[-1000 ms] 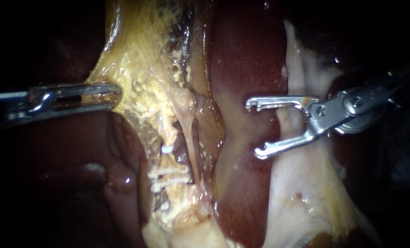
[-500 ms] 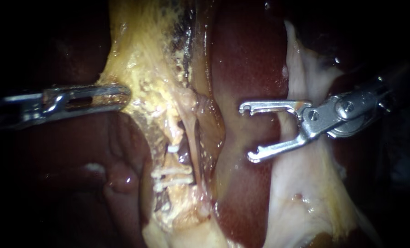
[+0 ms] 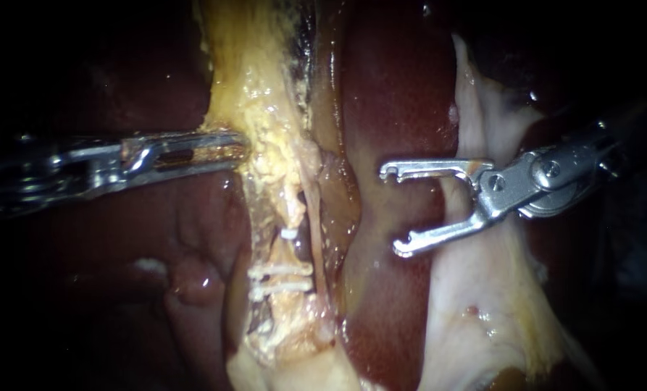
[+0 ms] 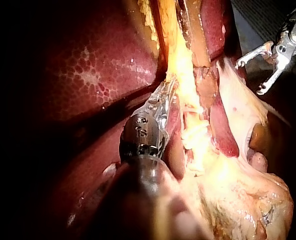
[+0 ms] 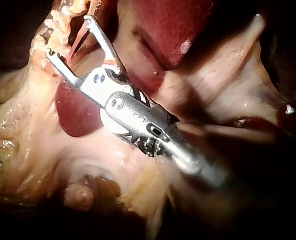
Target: Going back third clip left tube
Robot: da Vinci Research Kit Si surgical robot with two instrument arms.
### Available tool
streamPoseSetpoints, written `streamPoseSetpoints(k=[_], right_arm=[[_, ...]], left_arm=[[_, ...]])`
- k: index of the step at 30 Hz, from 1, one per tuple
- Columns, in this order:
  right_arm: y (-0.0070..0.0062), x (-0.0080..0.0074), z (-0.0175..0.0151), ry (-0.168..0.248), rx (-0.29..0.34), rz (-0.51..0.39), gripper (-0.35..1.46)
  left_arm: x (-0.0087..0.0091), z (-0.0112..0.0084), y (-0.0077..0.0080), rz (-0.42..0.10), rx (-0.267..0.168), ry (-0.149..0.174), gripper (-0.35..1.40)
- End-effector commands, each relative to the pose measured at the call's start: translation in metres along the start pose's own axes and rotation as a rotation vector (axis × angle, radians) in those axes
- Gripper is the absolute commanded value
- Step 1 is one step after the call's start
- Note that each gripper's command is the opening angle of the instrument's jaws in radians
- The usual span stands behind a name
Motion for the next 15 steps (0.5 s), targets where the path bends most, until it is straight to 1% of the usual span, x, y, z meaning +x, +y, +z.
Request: streamPoseSetpoints(k=[1,15], right_arm=[[0.0,0.0,0.0,0.0,0.0,0.0,0.6],[-0.0001,0.0002,0.0,0.0,0.001,0.001,0.6]], left_arm=[[0.0,0.0,0.0,0.001,-0.001,0.001,-0.35],[0.0001,-0.0002,0.0,0.002,0.0,0.001,-0.35]])
